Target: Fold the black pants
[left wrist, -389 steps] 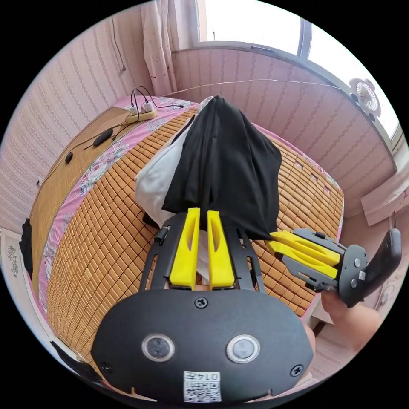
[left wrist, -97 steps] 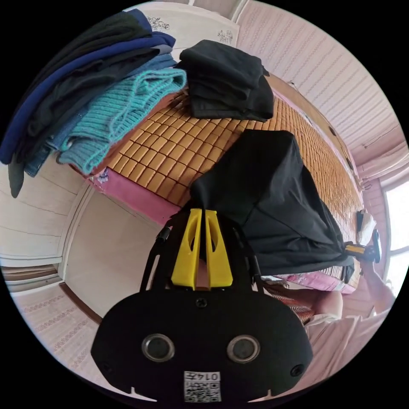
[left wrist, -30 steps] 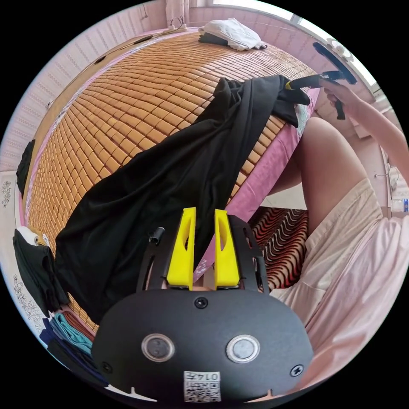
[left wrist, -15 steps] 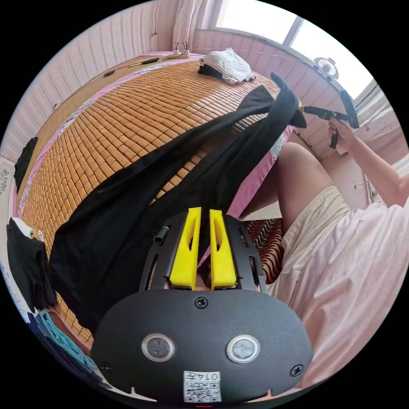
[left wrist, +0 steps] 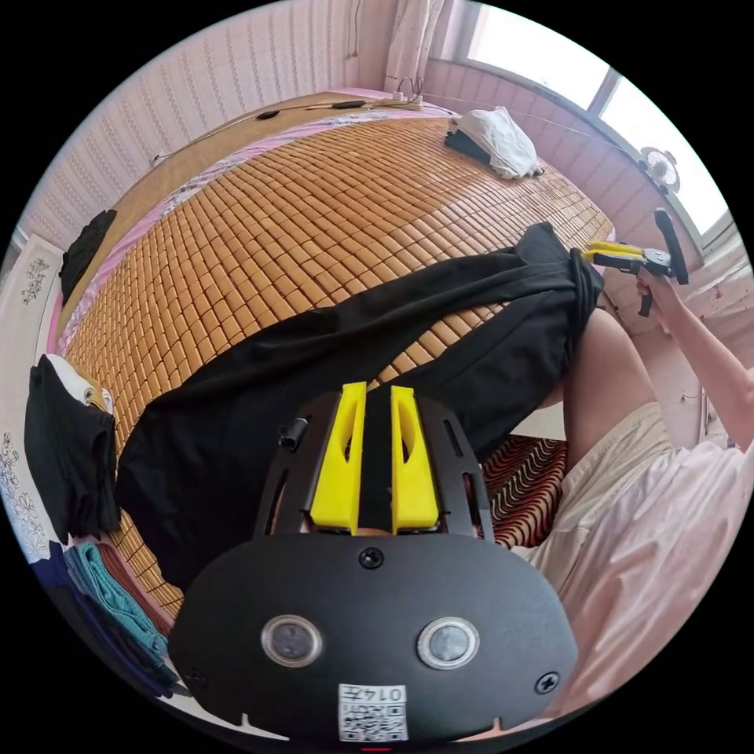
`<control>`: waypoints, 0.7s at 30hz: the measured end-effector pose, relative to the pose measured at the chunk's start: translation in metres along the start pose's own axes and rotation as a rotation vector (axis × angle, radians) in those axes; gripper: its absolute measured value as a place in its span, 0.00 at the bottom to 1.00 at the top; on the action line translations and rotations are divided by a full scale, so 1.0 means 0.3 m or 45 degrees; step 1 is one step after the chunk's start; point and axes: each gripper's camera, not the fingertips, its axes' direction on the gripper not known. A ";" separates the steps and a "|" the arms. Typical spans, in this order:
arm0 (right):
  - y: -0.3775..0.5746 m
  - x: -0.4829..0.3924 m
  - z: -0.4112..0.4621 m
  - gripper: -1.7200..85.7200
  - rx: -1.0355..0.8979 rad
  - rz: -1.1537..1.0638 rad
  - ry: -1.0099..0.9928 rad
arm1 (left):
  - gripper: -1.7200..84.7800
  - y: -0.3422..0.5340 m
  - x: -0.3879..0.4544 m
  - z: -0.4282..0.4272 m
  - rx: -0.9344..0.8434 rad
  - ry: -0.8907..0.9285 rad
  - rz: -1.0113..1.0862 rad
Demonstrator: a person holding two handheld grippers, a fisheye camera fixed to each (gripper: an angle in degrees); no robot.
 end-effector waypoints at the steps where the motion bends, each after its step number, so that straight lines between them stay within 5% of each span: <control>1: -0.042 -0.015 0.044 0.17 -0.073 -0.040 0.005 | 0.09 -0.010 -0.013 0.010 -0.023 -0.011 -0.023; 9: -0.154 -0.043 0.067 0.02 -0.193 -0.153 0.046 | 0.10 -0.065 -0.034 0.063 -0.116 -0.090 -0.057; 21: -0.290 -0.101 0.073 0.14 -0.134 -0.369 0.059 | 0.09 -0.054 -0.020 0.087 -0.141 -0.146 -0.043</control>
